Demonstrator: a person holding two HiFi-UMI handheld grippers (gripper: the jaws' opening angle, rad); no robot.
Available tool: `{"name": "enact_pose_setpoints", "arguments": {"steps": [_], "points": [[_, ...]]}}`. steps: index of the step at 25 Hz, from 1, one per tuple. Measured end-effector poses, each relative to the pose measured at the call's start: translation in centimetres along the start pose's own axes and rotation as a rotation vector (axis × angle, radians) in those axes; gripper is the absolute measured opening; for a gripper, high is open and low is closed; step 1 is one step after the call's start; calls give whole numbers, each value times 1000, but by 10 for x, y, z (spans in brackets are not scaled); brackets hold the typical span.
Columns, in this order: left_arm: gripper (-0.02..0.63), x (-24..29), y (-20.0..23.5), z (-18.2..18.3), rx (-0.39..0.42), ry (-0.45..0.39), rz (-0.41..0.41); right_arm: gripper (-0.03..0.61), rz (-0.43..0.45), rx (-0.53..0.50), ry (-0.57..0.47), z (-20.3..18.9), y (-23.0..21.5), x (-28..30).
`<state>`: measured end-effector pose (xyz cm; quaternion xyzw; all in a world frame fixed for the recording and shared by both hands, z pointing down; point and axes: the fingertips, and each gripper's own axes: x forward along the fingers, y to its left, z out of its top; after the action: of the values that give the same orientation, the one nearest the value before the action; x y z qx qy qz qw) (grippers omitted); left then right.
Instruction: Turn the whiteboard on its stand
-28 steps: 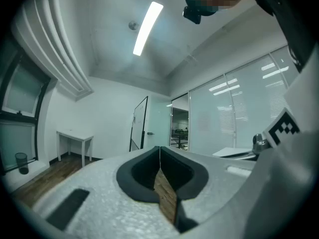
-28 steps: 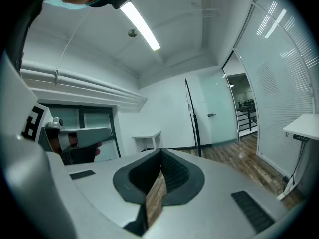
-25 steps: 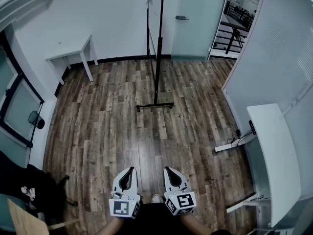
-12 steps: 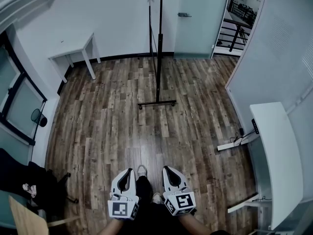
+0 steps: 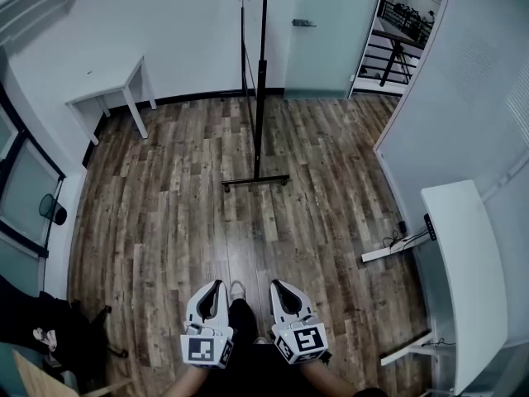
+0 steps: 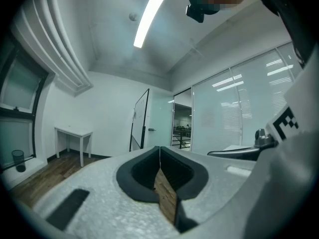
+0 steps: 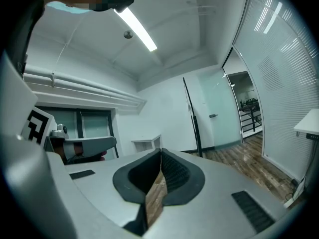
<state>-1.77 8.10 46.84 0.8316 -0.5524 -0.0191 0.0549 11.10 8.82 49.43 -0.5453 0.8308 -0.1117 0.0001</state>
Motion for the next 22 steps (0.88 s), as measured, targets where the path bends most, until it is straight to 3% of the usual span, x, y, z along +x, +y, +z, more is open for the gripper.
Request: {"name": "enact_pose_setpoints", "arguments": {"steps": [14,22], "points": [[18,171,95,19,-10,14,-73,14,-57,-14,19,34,-50,184],[18,230,146,30,-9,19,-82,14,-90,-20,-2,51,-59,263]]}}
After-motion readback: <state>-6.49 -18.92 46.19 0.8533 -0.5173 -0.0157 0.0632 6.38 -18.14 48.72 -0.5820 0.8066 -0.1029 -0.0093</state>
